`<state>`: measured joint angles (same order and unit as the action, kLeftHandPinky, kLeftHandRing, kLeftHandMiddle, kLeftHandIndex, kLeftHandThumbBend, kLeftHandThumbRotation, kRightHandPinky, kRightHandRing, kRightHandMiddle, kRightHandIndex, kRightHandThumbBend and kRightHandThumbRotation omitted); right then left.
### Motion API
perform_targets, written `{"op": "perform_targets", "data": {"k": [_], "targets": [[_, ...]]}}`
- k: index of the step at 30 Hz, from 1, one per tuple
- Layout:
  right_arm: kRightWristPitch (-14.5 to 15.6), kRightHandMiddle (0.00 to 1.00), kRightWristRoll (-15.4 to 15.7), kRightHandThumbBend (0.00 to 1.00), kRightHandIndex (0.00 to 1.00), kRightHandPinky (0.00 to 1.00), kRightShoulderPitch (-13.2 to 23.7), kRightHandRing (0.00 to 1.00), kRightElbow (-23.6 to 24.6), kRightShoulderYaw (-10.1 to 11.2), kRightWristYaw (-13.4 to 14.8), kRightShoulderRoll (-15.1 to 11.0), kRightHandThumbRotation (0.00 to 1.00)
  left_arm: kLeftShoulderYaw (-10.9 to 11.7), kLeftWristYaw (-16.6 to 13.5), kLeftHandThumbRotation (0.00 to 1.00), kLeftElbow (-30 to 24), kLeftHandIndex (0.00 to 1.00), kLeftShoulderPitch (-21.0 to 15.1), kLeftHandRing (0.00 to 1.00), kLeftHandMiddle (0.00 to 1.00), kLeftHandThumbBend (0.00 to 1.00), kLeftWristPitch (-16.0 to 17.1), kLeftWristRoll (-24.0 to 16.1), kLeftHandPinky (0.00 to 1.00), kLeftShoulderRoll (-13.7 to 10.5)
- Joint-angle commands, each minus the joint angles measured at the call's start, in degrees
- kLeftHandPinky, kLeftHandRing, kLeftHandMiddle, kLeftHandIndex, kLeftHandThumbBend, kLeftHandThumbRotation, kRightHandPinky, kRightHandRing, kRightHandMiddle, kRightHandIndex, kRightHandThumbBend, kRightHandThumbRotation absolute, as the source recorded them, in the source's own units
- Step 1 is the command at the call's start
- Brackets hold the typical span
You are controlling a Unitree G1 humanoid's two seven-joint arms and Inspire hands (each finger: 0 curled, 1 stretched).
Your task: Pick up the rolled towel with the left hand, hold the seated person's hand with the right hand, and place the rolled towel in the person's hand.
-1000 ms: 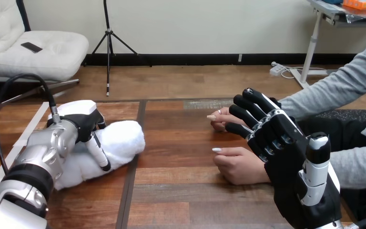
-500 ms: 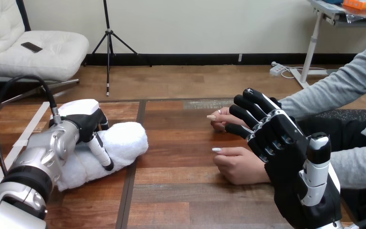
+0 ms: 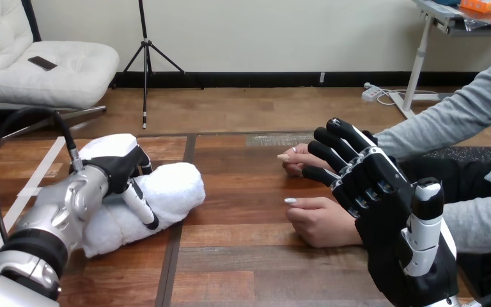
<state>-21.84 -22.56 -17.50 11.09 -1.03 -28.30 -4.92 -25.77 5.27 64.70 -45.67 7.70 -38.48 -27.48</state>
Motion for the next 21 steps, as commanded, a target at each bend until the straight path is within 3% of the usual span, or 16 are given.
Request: {"op": "perform_targets", "data": {"k": [1,21], "targets": [[-1.16,0.89,-0.25,0.80,0.88,0.82,2.14,0.90,2.62,0.33,0.16,0.03,1.00,1.79,-1.84,0.00,-3.09,0.47,-1.76,0.40,0.48,0.66,0.91,1.39,0.33,-1.93],[-1.10,0.89,0.01,0.79,0.88,0.82,2.45,0.90,2.16,0.47,0.35,-0.15,1.00,2.54,-2.95,0.00,-4.83,0.46,-0.24,0.38,0.45,0.65,1.82,2.70,0.31,-1.97]]}}
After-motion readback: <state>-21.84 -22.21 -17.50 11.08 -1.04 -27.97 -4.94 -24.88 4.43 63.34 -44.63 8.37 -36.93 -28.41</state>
